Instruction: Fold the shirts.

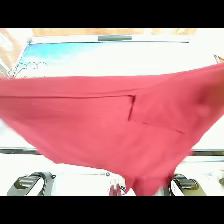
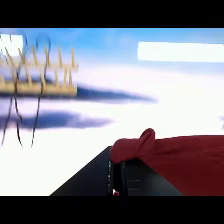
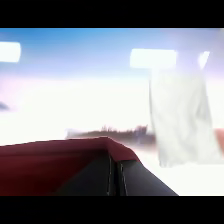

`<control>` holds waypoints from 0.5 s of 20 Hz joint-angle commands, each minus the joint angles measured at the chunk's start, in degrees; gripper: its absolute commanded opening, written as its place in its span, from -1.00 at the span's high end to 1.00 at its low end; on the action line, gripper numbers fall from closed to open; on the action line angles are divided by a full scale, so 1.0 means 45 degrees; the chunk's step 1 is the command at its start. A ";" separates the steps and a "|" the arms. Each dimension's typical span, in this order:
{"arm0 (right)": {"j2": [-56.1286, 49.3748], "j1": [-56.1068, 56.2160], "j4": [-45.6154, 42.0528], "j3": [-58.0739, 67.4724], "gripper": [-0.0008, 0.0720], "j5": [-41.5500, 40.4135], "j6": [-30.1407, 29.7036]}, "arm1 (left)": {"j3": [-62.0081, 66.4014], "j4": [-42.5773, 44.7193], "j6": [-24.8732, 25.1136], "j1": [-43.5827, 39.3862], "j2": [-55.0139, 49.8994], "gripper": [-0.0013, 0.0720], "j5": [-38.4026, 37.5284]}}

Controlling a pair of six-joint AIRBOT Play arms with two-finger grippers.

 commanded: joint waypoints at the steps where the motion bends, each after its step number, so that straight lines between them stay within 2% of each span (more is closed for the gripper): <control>1: -0.2210 -0.0010 0.1321 -0.2244 0.71 0.0389 0.0369 | -0.3891 0.0024 -0.0010 0.0010 -0.0525 0.88 0.0690; 3: -0.3973 -0.0010 0.2555 -0.3230 0.71 0.2735 0.0335 | -0.5314 -0.0024 -0.0661 0.0010 -0.1671 0.88 0.2516; 5: -0.5887 -0.0010 0.3283 -0.3298 0.71 0.5469 0.0311 | -0.5513 -0.0102 -0.1297 0.0010 -0.3293 0.88 0.4663; 8: -0.7922 0.0000 0.4493 -0.3298 0.71 0.9670 0.0321 | -0.4857 -0.0277 -0.1287 0.0015 -0.6096 0.88 0.8257; 10: -0.8801 0.0058 0.4673 -0.3298 0.71 1.1565 0.0335 | -0.4308 -0.0282 -0.1292 0.0107 -0.7732 0.88 1.0312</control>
